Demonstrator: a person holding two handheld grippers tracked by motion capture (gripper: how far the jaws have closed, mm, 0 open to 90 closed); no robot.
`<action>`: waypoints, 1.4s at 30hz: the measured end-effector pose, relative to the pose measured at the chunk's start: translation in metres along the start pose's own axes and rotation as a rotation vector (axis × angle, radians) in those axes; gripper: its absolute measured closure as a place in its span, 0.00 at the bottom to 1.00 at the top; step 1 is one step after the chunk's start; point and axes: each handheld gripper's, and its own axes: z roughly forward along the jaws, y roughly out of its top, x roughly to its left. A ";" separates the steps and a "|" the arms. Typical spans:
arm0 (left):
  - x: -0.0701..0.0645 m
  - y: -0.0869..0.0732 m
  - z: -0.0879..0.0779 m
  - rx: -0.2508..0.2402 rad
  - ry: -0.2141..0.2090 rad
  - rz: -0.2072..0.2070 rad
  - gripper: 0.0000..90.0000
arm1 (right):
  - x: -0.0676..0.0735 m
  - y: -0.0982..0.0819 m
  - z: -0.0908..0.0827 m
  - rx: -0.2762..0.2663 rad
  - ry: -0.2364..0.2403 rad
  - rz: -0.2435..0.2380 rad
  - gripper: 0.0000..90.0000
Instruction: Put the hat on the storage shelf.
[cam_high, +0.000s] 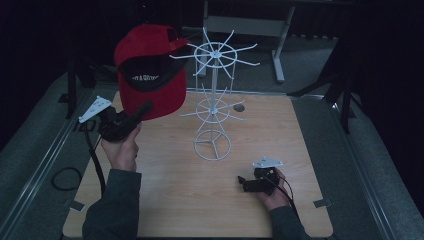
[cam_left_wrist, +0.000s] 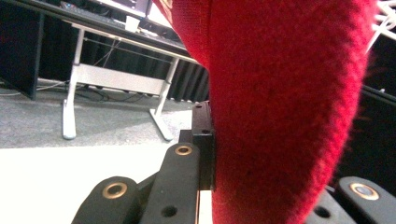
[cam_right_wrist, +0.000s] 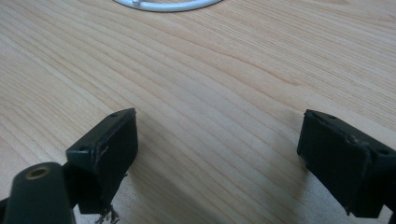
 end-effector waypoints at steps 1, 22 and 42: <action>0.001 -0.003 0.000 0.003 0.000 0.006 0.94 | 0.000 0.000 0.000 0.000 0.000 0.000 0.14; 0.009 -0.045 0.008 0.099 0.027 0.087 0.93 | 0.000 0.000 0.000 0.001 -0.003 0.001 0.14; 0.003 -0.059 0.010 0.170 -0.014 0.144 0.71 | 0.000 0.000 0.000 -0.001 -0.003 0.001 0.14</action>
